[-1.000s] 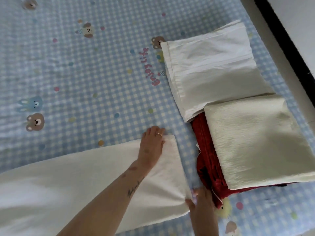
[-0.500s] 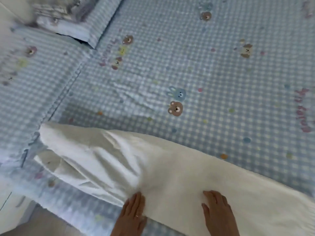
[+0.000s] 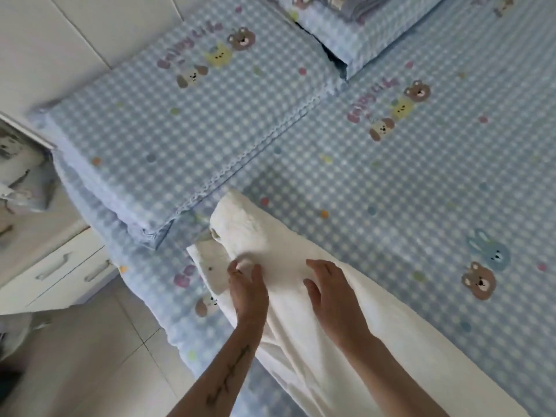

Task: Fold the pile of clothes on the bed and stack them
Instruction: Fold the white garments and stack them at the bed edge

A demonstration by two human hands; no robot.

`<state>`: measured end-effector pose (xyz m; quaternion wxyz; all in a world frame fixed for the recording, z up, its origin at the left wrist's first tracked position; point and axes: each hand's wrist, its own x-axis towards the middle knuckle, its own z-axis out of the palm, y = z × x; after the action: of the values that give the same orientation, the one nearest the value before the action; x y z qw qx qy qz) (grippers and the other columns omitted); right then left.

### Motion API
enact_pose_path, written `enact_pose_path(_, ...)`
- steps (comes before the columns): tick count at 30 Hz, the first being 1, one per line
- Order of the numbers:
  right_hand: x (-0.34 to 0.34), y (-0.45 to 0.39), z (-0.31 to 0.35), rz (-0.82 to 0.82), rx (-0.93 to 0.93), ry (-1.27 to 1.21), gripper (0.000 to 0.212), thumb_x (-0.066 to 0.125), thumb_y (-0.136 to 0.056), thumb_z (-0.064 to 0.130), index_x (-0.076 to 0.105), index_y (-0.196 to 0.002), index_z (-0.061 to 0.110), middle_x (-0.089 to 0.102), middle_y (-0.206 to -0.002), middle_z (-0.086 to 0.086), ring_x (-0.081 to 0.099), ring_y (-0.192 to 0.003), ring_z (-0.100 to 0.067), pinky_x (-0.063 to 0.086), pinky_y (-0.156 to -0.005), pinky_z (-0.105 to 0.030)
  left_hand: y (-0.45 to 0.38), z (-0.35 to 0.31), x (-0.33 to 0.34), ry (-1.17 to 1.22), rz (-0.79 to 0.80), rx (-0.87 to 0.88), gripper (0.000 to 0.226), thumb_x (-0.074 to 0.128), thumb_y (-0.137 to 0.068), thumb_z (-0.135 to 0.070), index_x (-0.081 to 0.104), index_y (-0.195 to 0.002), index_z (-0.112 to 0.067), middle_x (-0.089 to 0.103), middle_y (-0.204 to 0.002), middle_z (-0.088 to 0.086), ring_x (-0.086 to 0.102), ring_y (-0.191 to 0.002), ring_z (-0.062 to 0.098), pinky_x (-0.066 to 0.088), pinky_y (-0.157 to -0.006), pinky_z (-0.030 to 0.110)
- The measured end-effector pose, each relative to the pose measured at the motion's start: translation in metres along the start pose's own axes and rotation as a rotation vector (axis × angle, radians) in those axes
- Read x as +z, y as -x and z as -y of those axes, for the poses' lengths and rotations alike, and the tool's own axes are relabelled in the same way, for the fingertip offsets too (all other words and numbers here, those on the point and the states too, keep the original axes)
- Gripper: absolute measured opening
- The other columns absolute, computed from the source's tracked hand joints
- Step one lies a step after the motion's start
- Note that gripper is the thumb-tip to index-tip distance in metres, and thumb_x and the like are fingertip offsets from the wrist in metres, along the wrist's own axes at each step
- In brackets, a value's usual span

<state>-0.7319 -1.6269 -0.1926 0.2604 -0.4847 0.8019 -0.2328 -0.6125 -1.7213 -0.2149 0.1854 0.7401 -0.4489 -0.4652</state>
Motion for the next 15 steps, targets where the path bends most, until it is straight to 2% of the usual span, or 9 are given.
enact_pose_path(1,0.003,-0.010,0.005,0.018,-0.004,0.001,0.035,0.046,-0.098,0.024,0.048,-0.132,0.016,0.052,-0.128,0.001,0.048,-0.119,-0.016,0.039,-0.098,-0.023,-0.002,-0.005,-0.002,0.084,0.019,-0.058,0.043,0.057,-0.090,-0.015,0.044,-0.130,-0.004,0.060,-0.117,0.012,0.057,-0.106,0.030,0.047,-0.094,0.043)
enact_pose_path(3,0.008,-0.026,0.011,0.032,-0.006,0.000,0.033,0.046,-0.098,0.022,0.050,-0.130,0.016,0.052,-0.127,0.001,0.047,-0.119,-0.015,0.039,-0.098,-0.023,-0.003,-0.007,-0.016,0.188,0.006,-0.120,0.027,0.063,-0.085,-0.014,0.056,-0.110,-0.008,0.066,-0.094,0.007,0.062,-0.084,0.024,0.052,-0.075,0.035)
enact_pose_path(5,0.011,-0.042,0.014,0.039,-0.001,0.026,0.032,0.046,-0.098,0.021,0.052,-0.128,0.014,0.053,-0.126,0.000,0.047,-0.118,-0.017,0.038,-0.096,-0.023,0.003,0.004,-0.039,0.195,-0.028,-0.135,0.010,0.064,-0.081,-0.012,0.057,-0.088,-0.012,0.060,-0.074,0.001,0.056,-0.067,0.020,0.046,-0.056,0.026)
enact_pose_path(6,0.012,-0.050,0.015,0.055,0.004,0.044,0.031,0.046,-0.097,0.021,0.052,-0.127,0.013,0.053,-0.126,-0.001,0.047,-0.118,-0.018,0.037,-0.094,-0.023,0.007,0.013,-0.050,0.205,-0.029,-0.166,0.010,0.064,-0.081,-0.011,0.054,-0.084,-0.012,0.057,-0.071,0.000,0.054,-0.065,0.019,0.042,-0.053,0.025)
enact_pose_path(8,0.015,-0.065,0.014,0.116,0.016,0.075,0.030,0.047,-0.097,0.020,0.052,-0.125,0.013,0.052,-0.125,-0.002,0.046,-0.117,-0.021,0.037,-0.092,-0.025,0.008,0.029,-0.065,0.240,-0.005,-0.223,0.012,0.063,-0.082,-0.010,0.051,-0.084,-0.010,0.055,-0.073,0.002,0.051,-0.067,0.021,0.040,-0.055,0.028)
enact_pose_path(12,0.028,-0.105,0.018,0.208,0.052,0.122,0.030,0.049,-0.097,0.025,0.051,-0.123,0.011,0.053,-0.123,-0.005,0.047,-0.116,-0.024,0.038,-0.093,-0.031,-0.032,0.024,-0.071,0.346,0.055,-0.206,0.026,0.065,-0.086,-0.020,0.049,-0.087,0.000,0.051,-0.065,0.002,0.048,-0.061,0.015,0.042,-0.060,0.028)
enact_pose_path(15,0.044,-0.140,0.030,0.303,0.105,0.033,0.029,0.049,-0.097,0.029,0.057,-0.117,0.010,0.061,-0.113,-0.006,0.055,-0.107,-0.023,0.040,-0.089,-0.029,-0.063,0.014,-0.067,0.487,0.078,-0.278,0.029,0.066,-0.086,-0.016,0.045,-0.103,-0.005,0.056,-0.069,0.000,0.049,-0.057,0.012,0.043,-0.052,0.023)
